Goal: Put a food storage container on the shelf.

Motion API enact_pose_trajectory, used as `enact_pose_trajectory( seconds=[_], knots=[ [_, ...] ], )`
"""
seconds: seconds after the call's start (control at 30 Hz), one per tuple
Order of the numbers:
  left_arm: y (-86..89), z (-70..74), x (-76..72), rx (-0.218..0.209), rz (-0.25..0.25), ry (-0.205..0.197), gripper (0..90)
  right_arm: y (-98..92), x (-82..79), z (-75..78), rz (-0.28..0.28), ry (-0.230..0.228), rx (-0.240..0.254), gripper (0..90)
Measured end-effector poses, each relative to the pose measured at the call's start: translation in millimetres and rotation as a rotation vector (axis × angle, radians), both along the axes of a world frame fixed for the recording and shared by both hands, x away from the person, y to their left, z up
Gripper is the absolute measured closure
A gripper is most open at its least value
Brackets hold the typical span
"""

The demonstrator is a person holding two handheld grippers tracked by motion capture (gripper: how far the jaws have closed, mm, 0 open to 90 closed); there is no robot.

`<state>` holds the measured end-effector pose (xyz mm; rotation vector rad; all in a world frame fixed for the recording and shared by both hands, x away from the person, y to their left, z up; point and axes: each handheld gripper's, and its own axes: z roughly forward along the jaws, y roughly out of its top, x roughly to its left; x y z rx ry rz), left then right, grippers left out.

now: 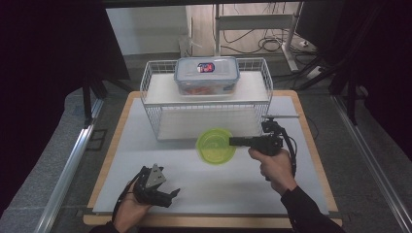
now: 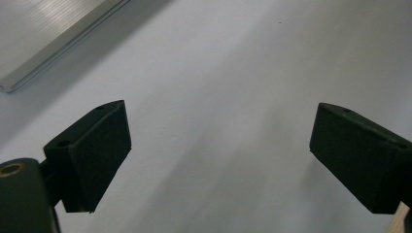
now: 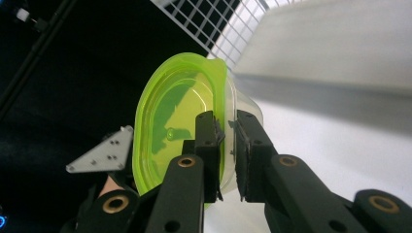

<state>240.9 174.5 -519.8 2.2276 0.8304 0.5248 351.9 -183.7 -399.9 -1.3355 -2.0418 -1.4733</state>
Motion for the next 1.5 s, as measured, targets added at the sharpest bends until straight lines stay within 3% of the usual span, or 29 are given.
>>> enact_pose_trajectory(
  seconds=[0.43,0.47,0.67,1.0,1.23,1.5],
  knots=[
    [1.5,1.2,0.6,-0.035,-0.007,0.009,5.9,-3.9,18.2,47.6,-0.015,-0.014,0.054,81.2],
    [1.9,1.5,0.7,-0.042,-0.004,0.01,5.3,-3.5,21.0,57.2,-0.017,-0.024,0.059,81.2],
    [3.8,3.4,0.9,-0.086,-0.005,0.022,4.1,-1.0,28.2,80.3,-0.014,-0.037,0.066,81.2],
    [3.6,3.0,1.2,-0.086,-0.002,0.022,3.4,3.3,43.4,107.2,-0.026,-0.035,0.071,81.2],
    [3.7,3.3,0.9,-0.082,0.002,0.026,3.4,8.2,61.0,140.6,-0.073,-0.063,0.076,81.3],
    [3.7,3.2,0.6,-0.088,0.0,0.029,3.5,15.5,88.5,160.0,-0.136,-0.056,0.086,81.3]
  ],
)
